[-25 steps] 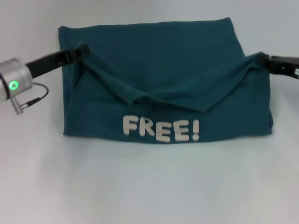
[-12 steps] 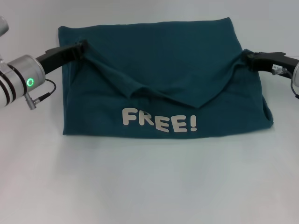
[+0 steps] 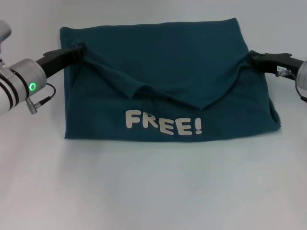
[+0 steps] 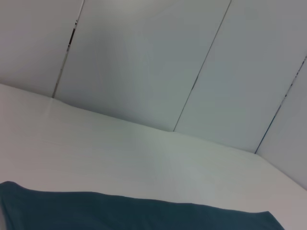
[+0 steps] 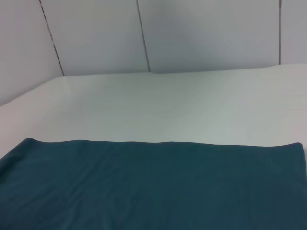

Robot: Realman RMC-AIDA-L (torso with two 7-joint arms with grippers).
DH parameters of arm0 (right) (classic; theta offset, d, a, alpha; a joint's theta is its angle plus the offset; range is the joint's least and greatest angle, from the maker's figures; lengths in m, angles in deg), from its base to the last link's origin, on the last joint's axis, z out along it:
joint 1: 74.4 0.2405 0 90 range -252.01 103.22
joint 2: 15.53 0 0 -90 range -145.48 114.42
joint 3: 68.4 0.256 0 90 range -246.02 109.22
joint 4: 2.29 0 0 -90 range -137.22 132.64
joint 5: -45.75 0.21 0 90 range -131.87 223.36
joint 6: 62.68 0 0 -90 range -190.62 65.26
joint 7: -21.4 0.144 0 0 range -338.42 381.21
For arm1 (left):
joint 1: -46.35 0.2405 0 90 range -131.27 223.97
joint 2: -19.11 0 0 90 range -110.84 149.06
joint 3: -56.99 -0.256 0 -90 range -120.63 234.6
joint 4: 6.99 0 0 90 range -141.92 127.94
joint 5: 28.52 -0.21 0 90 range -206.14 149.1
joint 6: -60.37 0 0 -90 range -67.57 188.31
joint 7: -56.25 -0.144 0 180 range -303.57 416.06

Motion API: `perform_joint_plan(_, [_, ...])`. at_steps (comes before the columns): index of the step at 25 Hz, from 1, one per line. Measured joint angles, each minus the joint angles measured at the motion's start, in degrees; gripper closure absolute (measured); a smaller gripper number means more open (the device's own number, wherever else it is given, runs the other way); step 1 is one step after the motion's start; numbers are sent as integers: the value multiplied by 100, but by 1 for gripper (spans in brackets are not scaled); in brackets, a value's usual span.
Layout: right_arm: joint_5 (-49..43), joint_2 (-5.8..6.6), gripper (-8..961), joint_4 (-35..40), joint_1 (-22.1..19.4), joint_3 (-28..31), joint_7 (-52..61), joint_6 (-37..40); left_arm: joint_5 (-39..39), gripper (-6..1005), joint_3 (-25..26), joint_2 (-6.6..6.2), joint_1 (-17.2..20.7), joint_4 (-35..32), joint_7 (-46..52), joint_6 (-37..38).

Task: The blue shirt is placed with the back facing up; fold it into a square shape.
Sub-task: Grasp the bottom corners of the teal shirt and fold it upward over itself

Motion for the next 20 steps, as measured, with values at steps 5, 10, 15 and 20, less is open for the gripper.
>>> perform_joint_plan(5, [55,-10,954,-184,67,-2,-142,-268,4,918,-2,39,-11,15,-113,-76])
perform_joint_plan(10, [63,-71,954,-225,76,-4,-246,-421,8,917,14,95,3,43,-296,-135])
perform_joint_plan(15, [56,-95,936,-247,40,-28,-335,-398,0,916,-5,227,7,89,-700,-330])
perform_joint_plan(20, [151,-165,813,-170,-47,-49,-351,-507,-6,806,-98,257,-6,145,-806,-603])
